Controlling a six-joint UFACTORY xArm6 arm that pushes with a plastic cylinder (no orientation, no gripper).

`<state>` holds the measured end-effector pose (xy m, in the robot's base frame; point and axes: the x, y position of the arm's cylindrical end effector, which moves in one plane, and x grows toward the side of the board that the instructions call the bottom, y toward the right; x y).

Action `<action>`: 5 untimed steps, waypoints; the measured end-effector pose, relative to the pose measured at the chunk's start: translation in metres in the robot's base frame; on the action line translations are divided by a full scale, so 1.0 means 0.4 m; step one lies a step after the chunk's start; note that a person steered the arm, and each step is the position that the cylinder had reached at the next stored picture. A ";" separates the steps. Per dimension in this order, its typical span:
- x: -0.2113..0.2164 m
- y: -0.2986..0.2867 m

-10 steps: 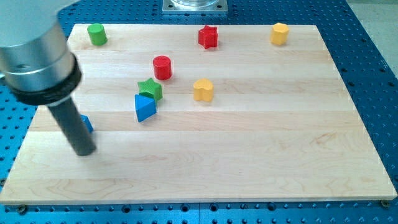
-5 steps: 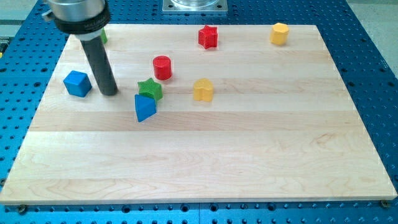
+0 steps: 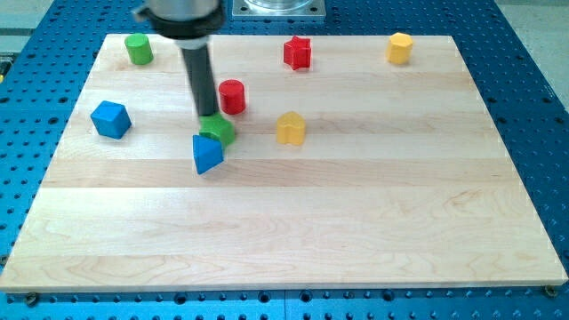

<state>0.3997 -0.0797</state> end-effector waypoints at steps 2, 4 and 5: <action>0.048 0.443; 0.073 0.701; 0.213 0.701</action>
